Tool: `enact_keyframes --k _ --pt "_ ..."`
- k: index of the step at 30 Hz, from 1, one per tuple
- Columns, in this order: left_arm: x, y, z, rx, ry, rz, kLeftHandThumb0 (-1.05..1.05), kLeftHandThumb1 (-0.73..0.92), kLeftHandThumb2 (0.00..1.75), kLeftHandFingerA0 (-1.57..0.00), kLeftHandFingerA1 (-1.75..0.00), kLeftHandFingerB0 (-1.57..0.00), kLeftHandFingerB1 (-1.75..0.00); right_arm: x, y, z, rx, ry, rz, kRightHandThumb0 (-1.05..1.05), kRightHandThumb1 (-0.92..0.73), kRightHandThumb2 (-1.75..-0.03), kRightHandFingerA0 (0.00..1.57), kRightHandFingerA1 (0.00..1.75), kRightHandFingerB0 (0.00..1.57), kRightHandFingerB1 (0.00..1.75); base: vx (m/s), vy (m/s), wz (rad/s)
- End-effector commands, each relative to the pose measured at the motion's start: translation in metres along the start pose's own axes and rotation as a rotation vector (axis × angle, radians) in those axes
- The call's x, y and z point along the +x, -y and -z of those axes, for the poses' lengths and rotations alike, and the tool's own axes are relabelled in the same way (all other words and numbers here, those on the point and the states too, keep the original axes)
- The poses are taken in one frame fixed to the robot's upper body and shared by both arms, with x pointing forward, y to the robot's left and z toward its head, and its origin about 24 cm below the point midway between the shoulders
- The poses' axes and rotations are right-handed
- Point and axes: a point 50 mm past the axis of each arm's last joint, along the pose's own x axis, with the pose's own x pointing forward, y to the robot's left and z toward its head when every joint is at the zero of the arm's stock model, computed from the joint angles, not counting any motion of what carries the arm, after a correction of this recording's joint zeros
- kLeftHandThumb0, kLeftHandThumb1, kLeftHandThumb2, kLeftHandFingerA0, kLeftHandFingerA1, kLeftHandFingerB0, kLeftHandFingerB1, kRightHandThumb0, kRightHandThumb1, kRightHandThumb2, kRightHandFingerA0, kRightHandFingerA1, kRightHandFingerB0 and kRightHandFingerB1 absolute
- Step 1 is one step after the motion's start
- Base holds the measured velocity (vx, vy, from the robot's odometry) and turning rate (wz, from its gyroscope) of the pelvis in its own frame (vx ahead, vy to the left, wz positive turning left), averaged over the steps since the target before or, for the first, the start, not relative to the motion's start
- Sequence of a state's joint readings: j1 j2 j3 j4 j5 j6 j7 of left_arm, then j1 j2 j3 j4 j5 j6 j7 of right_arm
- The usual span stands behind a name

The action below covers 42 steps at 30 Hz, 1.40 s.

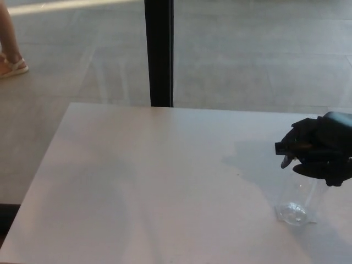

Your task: The robot uses its right hand to grab and lift the lid of the spray bottle kept in the middle of the desk and places the lid on the right side of the bottle

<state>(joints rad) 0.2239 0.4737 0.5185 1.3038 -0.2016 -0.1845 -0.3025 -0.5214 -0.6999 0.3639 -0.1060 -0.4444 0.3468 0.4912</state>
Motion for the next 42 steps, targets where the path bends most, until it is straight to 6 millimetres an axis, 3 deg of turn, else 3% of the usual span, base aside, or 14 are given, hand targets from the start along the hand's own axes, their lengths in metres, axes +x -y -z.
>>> enact_keyframes --k 1,3,7,8,17,22,23,25,26,27,28,29,30,42 --pt "-0.002 -0.005 -0.002 0.016 0.019 0.000 -0.70 0.66 0.60 -0.63 -0.47 -0.48 -0.39 -0.005 -0.002 0.003 -0.162 -0.030 0.014 -0.19 -0.61 -0.89 0.88 1.68 0.94 0.70 0.00 0.000 0.00" --pt "-0.003 -0.006 0.000 0.016 0.015 -0.001 -0.71 0.65 0.60 -0.64 -0.47 -0.49 -0.40 -0.005 -0.003 0.004 -0.186 -0.023 0.029 -0.20 -0.58 -1.01 0.89 1.69 0.96 0.72 0.00 0.000 0.00" --pt "-0.003 -0.006 0.001 0.010 0.003 0.000 -0.70 0.65 0.60 -0.62 -0.45 -0.49 -0.39 -0.006 -0.003 0.007 -0.258 -0.019 0.062 -0.24 -0.64 -0.82 0.94 1.70 0.79 0.55 0.00 0.000 0.00" --pt "-0.003 -0.006 0.001 0.012 0.001 -0.005 -0.69 0.65 0.60 -0.62 -0.45 -0.50 -0.39 -0.006 -0.003 0.008 -0.270 -0.008 0.078 -0.28 -0.66 -0.69 0.91 1.66 0.81 0.64 0.00 0.000 0.00" --pt "-0.004 -0.007 0.003 0.013 0.002 -0.001 -0.70 0.64 0.60 -0.64 -0.46 -0.52 -0.40 -0.006 0.001 0.011 -0.250 0.063 0.223 -0.25 -0.66 -0.71 0.96 1.73 0.81 0.79 0.00 0.000 0.00" --pt "-0.004 -0.006 0.003 0.013 0.006 0.004 -0.70 0.67 0.62 -0.61 -0.44 -0.47 -0.39 -0.004 0.015 0.008 -0.169 0.085 0.293 -0.22 -0.61 -0.88 0.85 1.75 0.70 1.50 0.00 0.000 0.00" --pt "-0.003 -0.006 0.003 0.019 -0.002 0.001 -0.73 0.54 0.94 -0.53 -0.57 -0.38 -0.50 -0.002 0.021 0.007 -0.120 0.093 0.306 -0.18 -0.57 -0.96 1.03 1.72 0.77 1.43 0.00 0.000 0.00" --pt "-0.003 -0.006 0.003 0.029 -0.005 0.006 -0.73 0.55 0.94 -0.52 -0.57 -0.37 -0.50 -0.002 0.027 0.006 -0.099 0.096 0.320 -0.23 -0.60 -1.04 0.90 1.75 0.75 1.40 0.00 0.000 0.00" --pt "-0.003 -0.006 0.003 0.029 -0.005 0.003 -0.72 0.54 0.94 -0.52 -0.57 -0.38 -0.50 -0.001 0.031 0.006 -0.070 0.087 0.315 -0.24 -0.61 -1.08 0.91 1.75 0.75 1.43 0.00 0.000 0.00" --pt "-0.004 -0.007 0.002 0.037 0.001 0.012 -0.73 0.69 0.62 -0.60 -0.45 -0.44 -0.37 -0.001 0.035 0.005 -0.062 0.083 0.323 -0.25 -0.59 -1.13 0.92 1.75 0.78 1.41 0.00 0.000 0.00" --pt "-0.003 -0.007 0.002 0.032 -0.003 0.009 -0.72 0.69 0.62 -0.61 -0.44 -0.44 -0.37 0.000 0.038 0.005 -0.053 0.077 0.327 -0.25 -0.57 -1.14 0.92 1.75 0.81 1.34 0.00 0.000 0.00" --pt "-0.003 -0.007 0.002 0.029 -0.003 0.008 -0.74 0.69 0.61 -0.62 -0.46 -0.45 -0.38 0.000 0.041 0.005 -0.044 0.074 0.332 -0.31 -0.51 -1.11 1.14 1.58 0.90 1.25 0.00 0.000 0.00" --pt "-0.003 -0.007 0.001 0.026 -0.001 0.007 -0.74 0.69 0.61 -0.63 -0.48 -0.46 -0.38 0.000 0.046 0.005 -0.031 0.076 0.338 -0.25 -0.56 -1.13 0.96 1.75 0.86 1.30 0.00 0.000 0.00" --pt "-0.004 -0.007 0.004 0.015 -0.015 -0.004 -0.78 0.73 0.63 -0.64 -0.45 -0.45 -0.38 -0.003 0.096 0.006 -0.076 0.063 0.394 -0.31 -0.55 -1.12 0.96 1.66 0.89 1.23 0.00 0.000 0.00"
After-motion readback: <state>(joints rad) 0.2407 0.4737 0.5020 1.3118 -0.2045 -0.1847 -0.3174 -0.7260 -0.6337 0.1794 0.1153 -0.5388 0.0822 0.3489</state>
